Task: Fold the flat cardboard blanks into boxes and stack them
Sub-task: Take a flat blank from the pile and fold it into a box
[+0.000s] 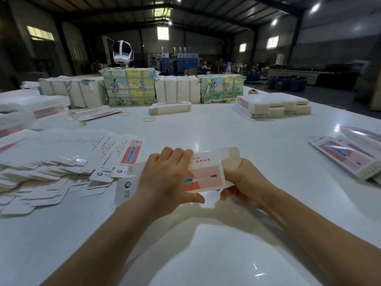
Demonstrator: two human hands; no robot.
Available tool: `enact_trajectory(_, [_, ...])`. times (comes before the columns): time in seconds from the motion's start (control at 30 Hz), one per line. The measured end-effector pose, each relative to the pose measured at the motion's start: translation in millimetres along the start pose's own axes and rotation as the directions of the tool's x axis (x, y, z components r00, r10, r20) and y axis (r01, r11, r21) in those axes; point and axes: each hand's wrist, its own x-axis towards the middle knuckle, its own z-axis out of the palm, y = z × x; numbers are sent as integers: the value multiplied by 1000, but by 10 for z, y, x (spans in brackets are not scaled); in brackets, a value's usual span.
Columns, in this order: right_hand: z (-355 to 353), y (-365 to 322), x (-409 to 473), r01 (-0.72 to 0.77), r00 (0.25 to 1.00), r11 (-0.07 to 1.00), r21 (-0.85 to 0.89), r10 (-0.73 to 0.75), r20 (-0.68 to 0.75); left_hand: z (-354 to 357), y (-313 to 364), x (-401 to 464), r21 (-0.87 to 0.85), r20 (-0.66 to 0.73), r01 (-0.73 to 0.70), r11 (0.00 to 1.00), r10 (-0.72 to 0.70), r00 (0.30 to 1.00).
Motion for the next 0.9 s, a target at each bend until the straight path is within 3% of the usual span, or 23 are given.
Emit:
enact_trajectory(0.13, [5,34,13,-26,996,995,-95,18,-86,2,16,1,-36,11,51,998,-50,999])
enact_trajectory(0.33, [-41,16,14,-89,990,996,17,91,-106,-51,40,-8,-70,37,83,994,-81,996])
enact_trajectory(0.5, [-54,-35,28,-125,975,988,96,140,-173,-52,20,-12,-104,164,49,993,-32,986])
enact_trajectory(0.57, [-41,-57,23,-109,970,984,144,137,-201,-49,-2,-10,-162,180,98,982,-68,981])
enact_trajectory(0.63, [-50,-61,28,13,944,976,218,60,-324,-68,-41,4,-285,167,196,938,-153,974])
enact_trajectory(0.67, [-62,-47,28,144,900,977,155,-64,-431,-82,-68,11,-334,153,240,912,-199,968])
enact_trajectory(0.7, [-65,-32,4,270,813,962,-31,-245,-528,-93,-91,14,-359,141,278,891,-242,960])
enact_trajectory(0.73, [-48,-18,-32,344,700,896,-281,-444,-559,-102,-110,13,-369,134,309,877,-278,951])
enact_trajectory(0.77, [-16,3,-62,379,611,783,-494,-612,-502,-109,-120,10,-372,133,332,867,-304,943])
enact_trajectory(0.83, [72,65,-92,389,554,591,-707,-763,-332,-118,-108,-5,-369,143,352,860,-322,936])
enact_trajectory(0.9, [127,102,-85,354,583,550,-757,-763,-281,-106,-80,-15,-368,157,350,862,-313,937])
